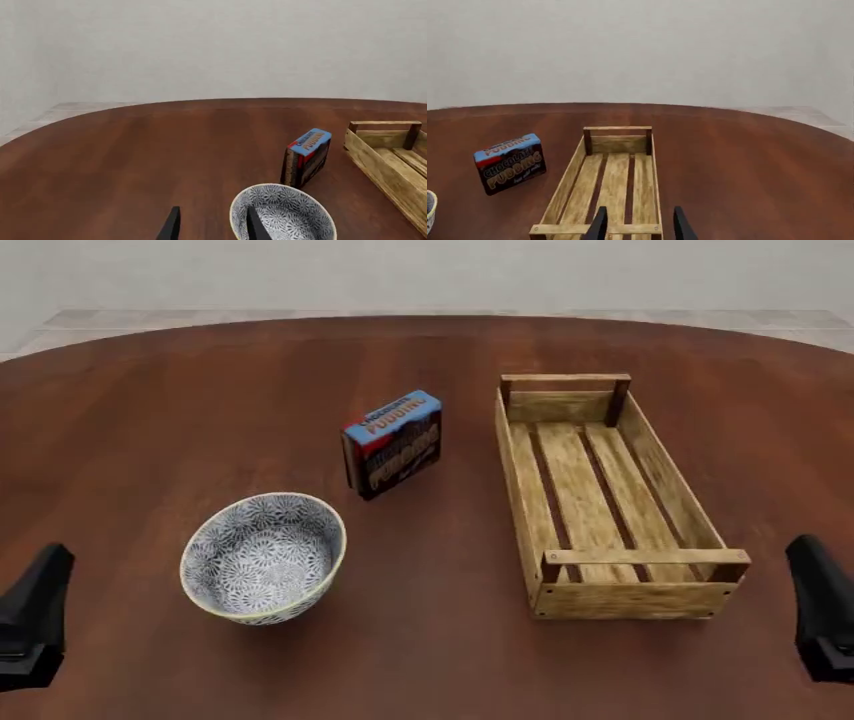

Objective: Pick up the bowl on the left and put it in the tray.

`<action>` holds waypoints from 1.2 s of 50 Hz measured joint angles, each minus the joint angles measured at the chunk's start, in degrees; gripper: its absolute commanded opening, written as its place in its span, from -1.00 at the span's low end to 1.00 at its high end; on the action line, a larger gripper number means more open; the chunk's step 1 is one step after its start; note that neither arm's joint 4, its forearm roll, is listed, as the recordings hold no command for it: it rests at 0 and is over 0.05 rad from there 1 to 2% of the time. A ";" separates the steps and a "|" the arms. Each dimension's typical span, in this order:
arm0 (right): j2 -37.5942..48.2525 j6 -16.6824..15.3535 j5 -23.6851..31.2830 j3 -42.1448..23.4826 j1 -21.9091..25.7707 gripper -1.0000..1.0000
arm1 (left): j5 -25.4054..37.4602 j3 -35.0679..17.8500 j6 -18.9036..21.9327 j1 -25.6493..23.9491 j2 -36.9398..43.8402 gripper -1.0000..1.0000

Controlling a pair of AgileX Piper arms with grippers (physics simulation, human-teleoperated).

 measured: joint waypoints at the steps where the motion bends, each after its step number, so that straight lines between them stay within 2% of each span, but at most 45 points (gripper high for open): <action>1: -0.06 0.00 0.05 0.12 -0.03 1.00 | -0.01 -0.02 0.00 0.00 0.03 1.00; 17: -0.01 0.12 0.18 1.15 -0.64 1.00 | -0.06 -0.13 0.01 0.00 0.22 1.00; 24: 2.54 0.19 -1.89 1.29 -0.62 1.00 | -0.07 -0.14 0.01 0.00 0.25 1.00; 31: 9.04 -0.43 -7.05 0.82 -0.37 1.00 | -0.07 -0.15 0.01 0.00 0.26 1.00; 37: 19.43 -0.49 -14.00 -0.21 -0.04 1.00 | -0.07 -0.16 0.01 0.00 0.27 1.00; 41: 24.92 -0.47 -16.61 -1.58 0.75 1.00 | -0.07 -0.16 0.01 0.00 0.27 1.00; 51: 31.73 -1.90 -16.65 -6.35 2.33 1.00 | -0.07 -0.16 0.01 0.00 0.27 1.00; 60: 37.61 -3.08 -14.53 -11.59 4.76 1.00 | -0.07 -0.16 0.01 0.00 0.27 1.00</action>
